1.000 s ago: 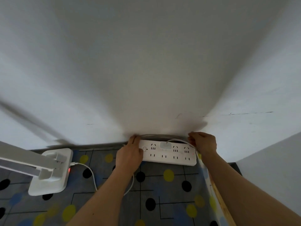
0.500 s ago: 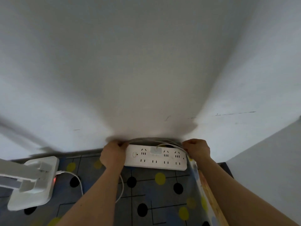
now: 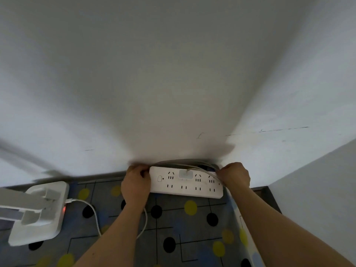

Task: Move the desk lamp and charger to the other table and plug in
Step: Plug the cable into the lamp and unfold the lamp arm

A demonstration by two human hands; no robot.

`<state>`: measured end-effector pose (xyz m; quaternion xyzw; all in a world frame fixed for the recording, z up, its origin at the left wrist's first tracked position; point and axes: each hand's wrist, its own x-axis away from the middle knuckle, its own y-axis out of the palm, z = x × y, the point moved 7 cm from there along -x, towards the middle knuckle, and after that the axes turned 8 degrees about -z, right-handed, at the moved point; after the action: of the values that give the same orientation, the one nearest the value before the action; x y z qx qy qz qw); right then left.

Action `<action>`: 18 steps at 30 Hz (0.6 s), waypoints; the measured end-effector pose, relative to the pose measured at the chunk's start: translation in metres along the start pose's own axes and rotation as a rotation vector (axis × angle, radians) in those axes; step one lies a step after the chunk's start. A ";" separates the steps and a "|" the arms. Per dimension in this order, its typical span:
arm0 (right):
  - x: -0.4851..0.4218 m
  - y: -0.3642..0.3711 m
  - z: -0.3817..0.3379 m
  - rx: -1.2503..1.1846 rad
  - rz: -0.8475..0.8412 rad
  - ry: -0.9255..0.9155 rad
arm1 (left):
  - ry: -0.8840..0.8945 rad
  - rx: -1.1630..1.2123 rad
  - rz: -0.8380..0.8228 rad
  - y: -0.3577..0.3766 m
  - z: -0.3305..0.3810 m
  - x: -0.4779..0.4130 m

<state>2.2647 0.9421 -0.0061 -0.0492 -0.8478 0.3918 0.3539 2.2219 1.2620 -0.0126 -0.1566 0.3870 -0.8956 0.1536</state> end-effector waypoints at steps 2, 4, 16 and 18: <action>-0.002 -0.003 -0.003 -0.014 0.006 0.025 | 0.033 -0.038 0.019 -0.001 0.003 0.002; -0.005 -0.006 -0.010 -0.042 0.023 0.041 | 0.059 -0.062 0.025 0.000 0.006 0.005; -0.006 -0.019 -0.040 -0.075 0.115 -0.082 | 0.015 -0.179 -0.073 0.005 0.004 -0.003; -0.006 -0.027 -0.035 0.063 0.123 -0.069 | 0.014 -0.229 -0.082 0.007 0.005 -0.001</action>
<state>2.2964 0.9433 0.0248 -0.0763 -0.8422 0.4406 0.3013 2.2259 1.2550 -0.0146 -0.1827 0.4809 -0.8522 0.0953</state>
